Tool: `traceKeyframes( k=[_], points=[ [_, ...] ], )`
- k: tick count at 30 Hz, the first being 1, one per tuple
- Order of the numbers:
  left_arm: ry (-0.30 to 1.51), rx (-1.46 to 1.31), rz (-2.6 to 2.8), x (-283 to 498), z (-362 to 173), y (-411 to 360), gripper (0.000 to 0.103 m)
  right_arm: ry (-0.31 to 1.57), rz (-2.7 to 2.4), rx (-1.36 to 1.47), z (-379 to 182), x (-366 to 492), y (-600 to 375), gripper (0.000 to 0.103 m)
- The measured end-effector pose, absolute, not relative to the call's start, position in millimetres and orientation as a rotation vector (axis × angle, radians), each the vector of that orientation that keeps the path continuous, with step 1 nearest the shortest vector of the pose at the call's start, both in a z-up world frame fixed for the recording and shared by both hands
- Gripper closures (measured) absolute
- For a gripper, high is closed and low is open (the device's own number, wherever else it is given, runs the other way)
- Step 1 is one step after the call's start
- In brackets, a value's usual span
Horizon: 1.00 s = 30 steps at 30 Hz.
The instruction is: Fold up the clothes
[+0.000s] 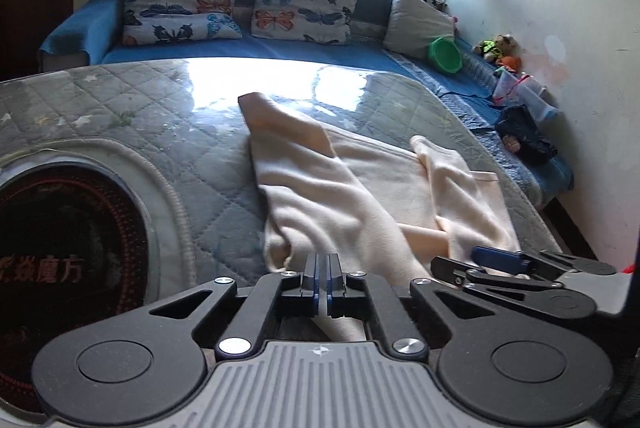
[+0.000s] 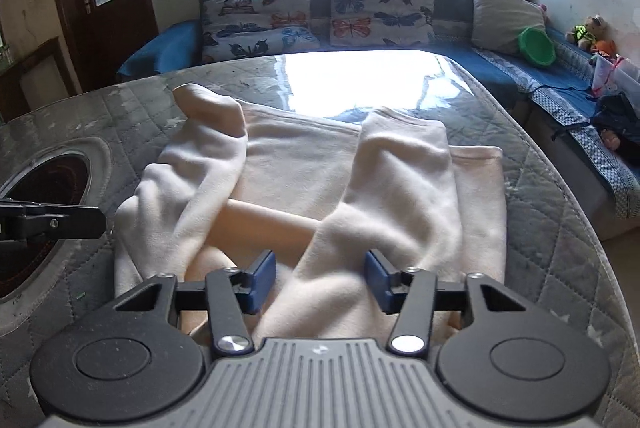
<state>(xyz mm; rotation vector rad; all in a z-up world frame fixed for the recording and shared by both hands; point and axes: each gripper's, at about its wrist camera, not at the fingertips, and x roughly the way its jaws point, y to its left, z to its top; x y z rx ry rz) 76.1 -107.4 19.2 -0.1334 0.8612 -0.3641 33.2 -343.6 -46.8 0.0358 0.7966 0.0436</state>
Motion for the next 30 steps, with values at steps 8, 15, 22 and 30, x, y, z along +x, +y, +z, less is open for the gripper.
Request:
traceKeyframes(
  k=[8,15,22,30],
  points=[
    [0.879,-0.075,-0.414,85.0,12.7,-151.0,0.048,0.795,0.032,0.016,-42.2,22.8,-357.1,0.082],
    [0.927,-0.041,-0.412,96.9,-6.7,-158.3,0.089,0.795,0.056,-0.007,-44.0,22.6,-353.8,0.086],
    [0.878,-0.071,-0.409,82.7,3.7,-135.5,0.096,0.772,0.102,-0.014,-42.9,11.2,-353.7,0.097],
    [0.824,-0.117,-0.399,45.6,24.1,-95.4,0.098,0.744,0.121,-0.020,-32.1,-36.6,-361.8,0.099]
  ],
)
